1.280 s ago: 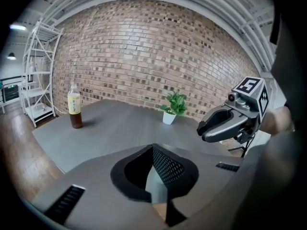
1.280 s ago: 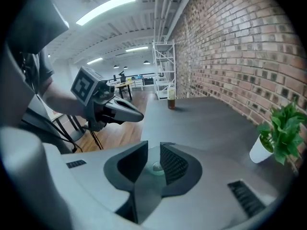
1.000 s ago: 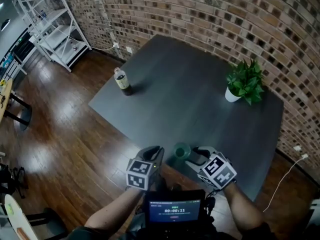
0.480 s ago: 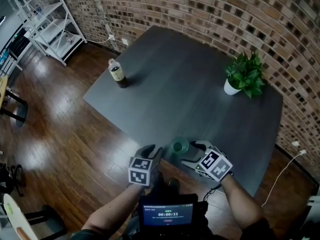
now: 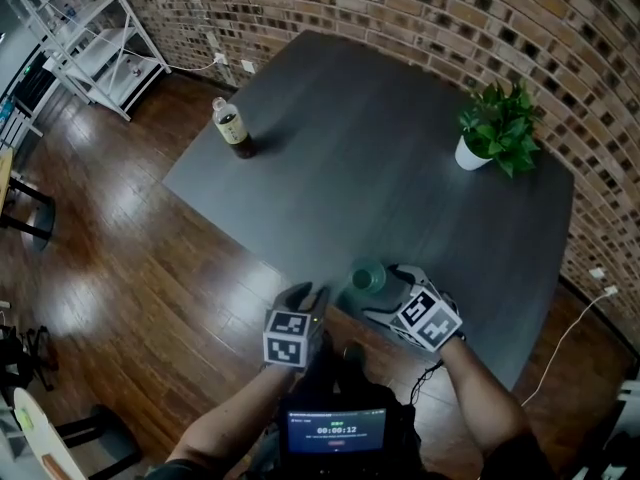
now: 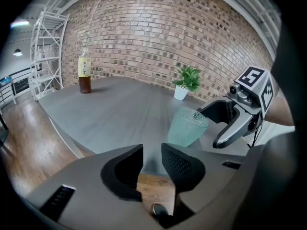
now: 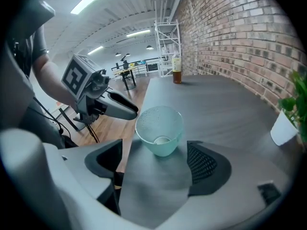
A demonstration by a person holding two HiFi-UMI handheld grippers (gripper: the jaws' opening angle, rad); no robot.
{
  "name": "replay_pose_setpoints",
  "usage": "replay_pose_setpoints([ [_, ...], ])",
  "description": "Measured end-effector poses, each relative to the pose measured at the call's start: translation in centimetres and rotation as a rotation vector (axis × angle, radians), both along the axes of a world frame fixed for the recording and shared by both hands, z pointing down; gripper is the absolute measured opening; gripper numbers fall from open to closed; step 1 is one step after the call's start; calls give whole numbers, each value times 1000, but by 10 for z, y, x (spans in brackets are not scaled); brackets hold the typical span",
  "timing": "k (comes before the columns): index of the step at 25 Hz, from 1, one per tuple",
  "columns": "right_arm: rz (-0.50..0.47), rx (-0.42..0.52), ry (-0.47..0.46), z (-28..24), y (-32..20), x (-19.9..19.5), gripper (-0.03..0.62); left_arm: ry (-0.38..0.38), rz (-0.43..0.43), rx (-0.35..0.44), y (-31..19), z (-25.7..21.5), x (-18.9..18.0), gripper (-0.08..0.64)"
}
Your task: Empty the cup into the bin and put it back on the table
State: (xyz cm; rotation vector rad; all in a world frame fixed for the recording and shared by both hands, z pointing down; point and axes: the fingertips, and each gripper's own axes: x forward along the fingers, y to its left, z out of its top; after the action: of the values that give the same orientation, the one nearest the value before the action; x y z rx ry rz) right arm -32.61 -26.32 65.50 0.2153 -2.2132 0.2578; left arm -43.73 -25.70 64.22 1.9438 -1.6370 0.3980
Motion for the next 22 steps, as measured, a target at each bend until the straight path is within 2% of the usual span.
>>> replay_pose_setpoints([
  [6, 4, 41, -7, 14, -1, -10, 433, 5, 16, 10, -2, 8, 7, 120],
  [10, 40, 62, -50, 17, -9, -16, 433, 22, 17, 6, 2, 17, 10, 120],
  [14, 34, 87, -88, 17, -12, -22, 433, 20, 41, 12, 1, 18, 15, 120],
  [22, 85, 181, -238, 10, -18, -39, 433, 18, 44, 66, -1, 18, 12, 120],
])
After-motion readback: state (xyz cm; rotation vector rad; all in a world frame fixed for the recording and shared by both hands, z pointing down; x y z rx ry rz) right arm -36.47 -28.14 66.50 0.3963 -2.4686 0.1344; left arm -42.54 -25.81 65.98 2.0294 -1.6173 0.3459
